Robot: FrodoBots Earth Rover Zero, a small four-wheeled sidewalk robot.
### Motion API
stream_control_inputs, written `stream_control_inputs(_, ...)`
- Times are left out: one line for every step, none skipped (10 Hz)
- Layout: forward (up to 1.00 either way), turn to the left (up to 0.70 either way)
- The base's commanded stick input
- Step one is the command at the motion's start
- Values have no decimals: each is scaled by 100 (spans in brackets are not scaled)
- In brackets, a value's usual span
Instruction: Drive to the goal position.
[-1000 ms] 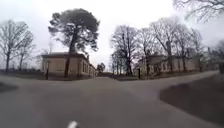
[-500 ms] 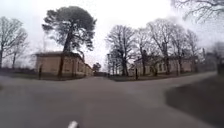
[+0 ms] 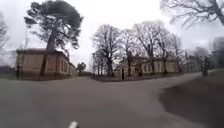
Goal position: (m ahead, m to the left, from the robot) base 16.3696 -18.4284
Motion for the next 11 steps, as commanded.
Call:
stream_control_inputs(100,-39)
stream_control_inputs(100,1)
stream_control_inputs(100,1)
stream_control_inputs(100,1)
stream_control_inputs(100,1)
stream_control_inputs(100,1)
stream_control_inputs(100,1)
stream_control_inputs(100,1)
stream_control_inputs(100,1)
stream_control_inputs(100,1)
stream_control_inputs(100,1)
